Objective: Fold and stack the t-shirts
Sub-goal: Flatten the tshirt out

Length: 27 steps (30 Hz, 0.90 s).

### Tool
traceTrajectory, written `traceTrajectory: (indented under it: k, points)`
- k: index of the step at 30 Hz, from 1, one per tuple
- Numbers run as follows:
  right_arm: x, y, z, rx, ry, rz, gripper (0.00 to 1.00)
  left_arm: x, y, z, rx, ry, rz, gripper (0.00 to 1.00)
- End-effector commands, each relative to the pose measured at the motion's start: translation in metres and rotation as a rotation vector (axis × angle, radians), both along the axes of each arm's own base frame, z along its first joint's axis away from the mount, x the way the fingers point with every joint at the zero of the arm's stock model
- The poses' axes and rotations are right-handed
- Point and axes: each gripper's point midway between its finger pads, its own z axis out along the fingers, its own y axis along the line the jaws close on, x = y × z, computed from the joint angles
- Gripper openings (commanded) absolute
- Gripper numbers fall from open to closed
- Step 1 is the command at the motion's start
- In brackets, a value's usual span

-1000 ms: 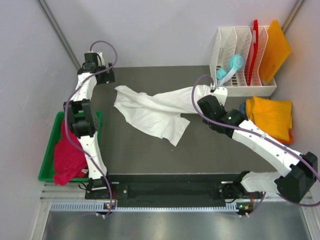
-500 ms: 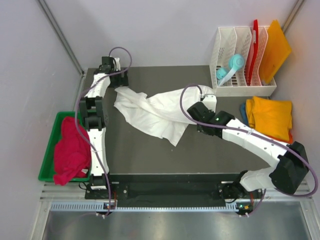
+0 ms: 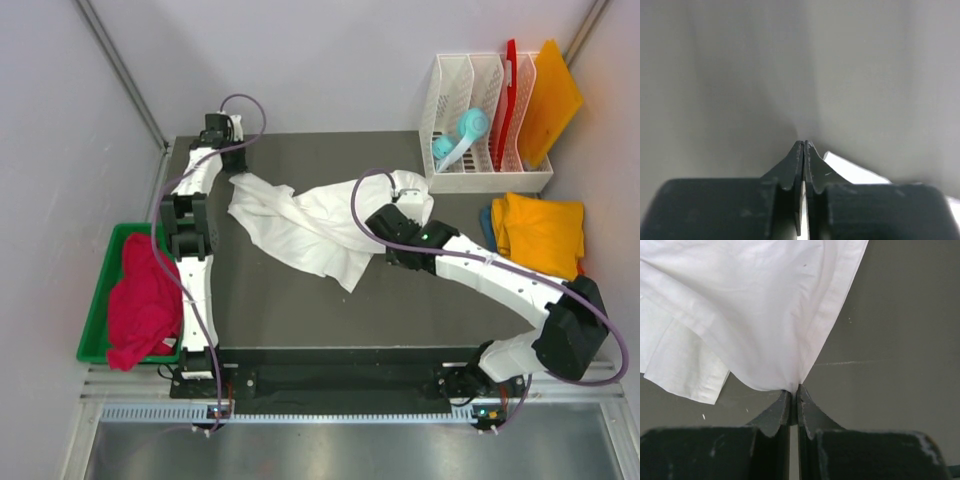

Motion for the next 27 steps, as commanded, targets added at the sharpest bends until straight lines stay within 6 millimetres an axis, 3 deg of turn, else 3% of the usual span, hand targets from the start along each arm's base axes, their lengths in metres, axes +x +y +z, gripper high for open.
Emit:
traceTrajectory:
  k: [1,2,4,5,6,7,8,10,11,12,13,15,16,18,19,22,23,25,26,27]
  points:
    - [0.005,0.017,0.013,0.07,-0.045,0.0,0.0,0.003,0.004,0.022,0.022,-0.054,0.004,0.0]
    - [0.004,0.019,0.011,0.072,-0.044,0.003,0.0,0.003,0.005,0.037,0.031,-0.083,0.005,0.0]
    - [0.004,0.023,0.009,0.076,-0.043,0.009,0.0,-0.008,0.008,0.038,0.054,-0.078,-0.012,0.0]
    - [0.004,0.025,0.008,0.078,-0.042,0.012,0.0,-0.012,0.006,0.064,0.054,-0.121,-0.019,0.0]
    - [0.004,0.027,0.005,0.076,-0.038,0.016,0.0,-0.021,0.005,0.06,0.057,-0.111,-0.036,0.0]
    - [0.004,0.032,0.005,0.086,-0.042,0.024,0.0,-0.026,0.004,0.069,0.056,-0.121,-0.043,0.0]
    - [0.004,0.034,0.004,0.09,-0.043,0.025,0.0,-0.033,-0.001,0.093,0.043,-0.158,-0.064,0.0]
    - [0.005,0.04,0.002,0.098,-0.044,0.035,0.0,-0.053,-0.005,0.091,0.035,-0.121,-0.097,0.0]
    - [0.005,0.042,0.001,0.1,-0.046,0.038,0.0,-0.062,-0.007,0.107,0.034,-0.138,-0.105,0.0]
    - [0.004,0.045,-0.001,0.103,-0.046,0.044,0.0,-0.074,-0.008,0.1,0.033,-0.111,-0.122,0.0]
    - [0.005,0.049,-0.001,0.111,-0.048,0.049,0.0,-0.084,-0.009,0.114,0.036,-0.123,-0.126,0.0]
    - [0.003,0.055,-0.003,0.12,-0.049,0.062,0.0,-0.102,-0.007,0.111,0.049,-0.096,-0.13,0.0]
    - [0.003,0.057,-0.004,0.121,-0.049,0.061,0.0,-0.11,-0.007,0.125,0.053,-0.118,-0.132,0.0]
    - [0.001,0.061,-0.006,0.125,-0.049,0.07,0.0,-0.127,-0.008,0.12,0.055,-0.093,-0.143,0.0]
    - [-0.001,0.062,-0.008,0.13,-0.045,0.071,0.0,-0.135,-0.01,0.129,0.052,-0.107,-0.154,0.0]
    - [-0.003,0.065,-0.01,0.141,-0.049,0.075,0.0,-0.155,-0.014,0.12,0.042,-0.065,-0.188,0.0]
    - [-0.003,0.066,-0.01,0.146,-0.052,0.075,0.0,-0.158,-0.013,0.116,0.046,-0.051,-0.191,0.06]
    - [-0.004,0.067,-0.012,0.151,-0.049,0.078,0.0,-0.156,-0.008,0.103,0.071,-0.028,-0.186,0.4]
    - [-0.004,0.068,-0.011,0.153,-0.048,0.08,0.0,-0.152,-0.006,0.1,0.077,-0.029,-0.174,0.76]
    - [-0.007,0.069,-0.013,0.144,-0.043,0.084,0.0,-0.144,-0.005,0.104,0.078,-0.044,-0.166,0.9]
